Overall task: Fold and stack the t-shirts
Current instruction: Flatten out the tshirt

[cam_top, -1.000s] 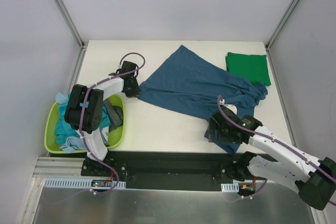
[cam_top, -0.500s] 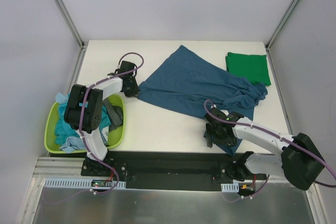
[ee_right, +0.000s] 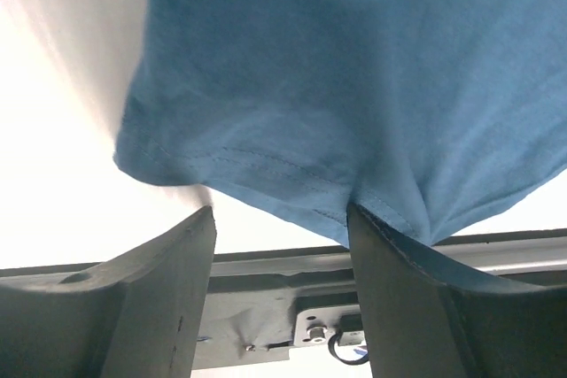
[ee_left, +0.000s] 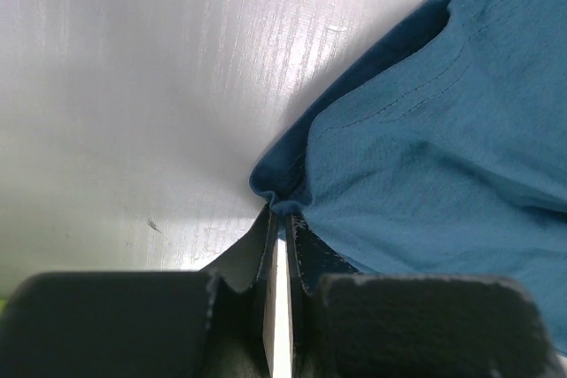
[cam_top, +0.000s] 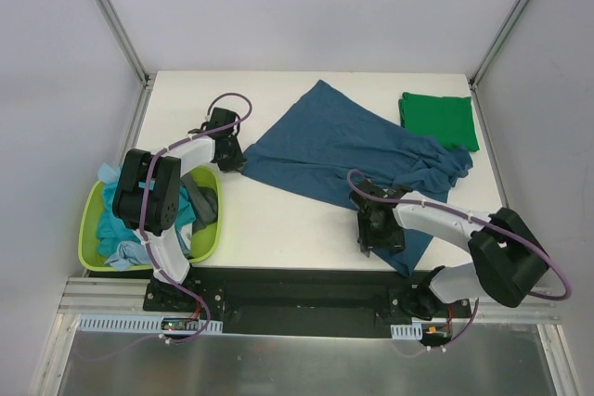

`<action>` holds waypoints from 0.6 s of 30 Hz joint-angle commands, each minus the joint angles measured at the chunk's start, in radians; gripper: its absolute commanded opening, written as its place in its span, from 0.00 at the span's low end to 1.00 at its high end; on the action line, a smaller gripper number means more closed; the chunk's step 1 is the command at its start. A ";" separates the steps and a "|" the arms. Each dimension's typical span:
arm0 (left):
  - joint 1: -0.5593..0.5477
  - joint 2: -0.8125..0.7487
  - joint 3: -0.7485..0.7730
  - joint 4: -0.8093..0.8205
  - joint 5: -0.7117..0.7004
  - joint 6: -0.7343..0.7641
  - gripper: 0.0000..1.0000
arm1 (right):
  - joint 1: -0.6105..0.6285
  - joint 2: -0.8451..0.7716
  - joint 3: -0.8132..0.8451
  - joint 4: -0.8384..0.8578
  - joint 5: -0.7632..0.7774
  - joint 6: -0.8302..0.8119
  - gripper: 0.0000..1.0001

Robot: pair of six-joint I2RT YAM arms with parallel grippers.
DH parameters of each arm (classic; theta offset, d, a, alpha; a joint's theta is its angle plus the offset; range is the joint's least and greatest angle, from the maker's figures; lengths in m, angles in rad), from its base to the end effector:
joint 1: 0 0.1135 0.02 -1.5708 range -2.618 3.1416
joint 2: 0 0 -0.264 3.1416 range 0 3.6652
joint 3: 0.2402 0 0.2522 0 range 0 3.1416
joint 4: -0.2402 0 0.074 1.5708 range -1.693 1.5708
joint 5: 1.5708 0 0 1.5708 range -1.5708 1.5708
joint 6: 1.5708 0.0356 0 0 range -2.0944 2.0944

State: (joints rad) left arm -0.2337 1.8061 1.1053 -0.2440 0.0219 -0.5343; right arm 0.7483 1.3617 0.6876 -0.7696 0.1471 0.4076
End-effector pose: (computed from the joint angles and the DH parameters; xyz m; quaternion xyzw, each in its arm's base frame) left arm 0.3614 -0.0868 0.1693 -0.1391 0.9411 -0.1250 0.2816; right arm 0.1559 0.1376 0.1574 -0.1641 0.9817 -0.0268 0.0931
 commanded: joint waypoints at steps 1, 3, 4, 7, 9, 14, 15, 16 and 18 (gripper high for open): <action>0.016 -0.030 -0.012 -0.003 -0.010 0.005 0.00 | -0.003 0.080 0.035 0.072 -0.012 -0.015 0.63; 0.017 -0.028 -0.009 -0.005 -0.010 0.005 0.00 | -0.003 0.086 0.041 0.110 -0.029 -0.027 0.63; 0.017 -0.025 -0.010 -0.005 -0.008 0.005 0.00 | -0.004 0.083 0.044 0.143 -0.044 -0.033 0.62; 0.020 -0.021 -0.007 -0.003 -0.005 0.005 0.00 | -0.004 0.091 0.064 0.239 -0.130 -0.050 0.61; 0.022 -0.019 -0.007 -0.003 -0.008 0.004 0.00 | 0.002 0.100 0.082 0.288 -0.187 -0.064 0.60; 0.027 -0.017 -0.010 -0.003 -0.008 0.002 0.00 | 0.013 0.064 0.125 0.293 -0.181 -0.092 0.60; 0.030 -0.019 -0.012 -0.003 -0.010 0.003 0.00 | 0.019 0.033 0.127 0.267 -0.164 -0.089 0.60; 0.030 -0.019 -0.012 -0.003 -0.011 0.003 0.00 | 0.023 0.008 0.124 0.239 -0.153 -0.086 0.60; 0.033 -0.019 -0.015 -0.003 -0.016 0.002 0.00 | 0.028 -0.053 0.102 0.184 -0.101 -0.067 0.60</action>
State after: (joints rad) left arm -0.2146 1.8061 1.1034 -0.2417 0.0219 -0.5343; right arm 0.7620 1.4197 0.7811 -0.5297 -0.0013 0.3359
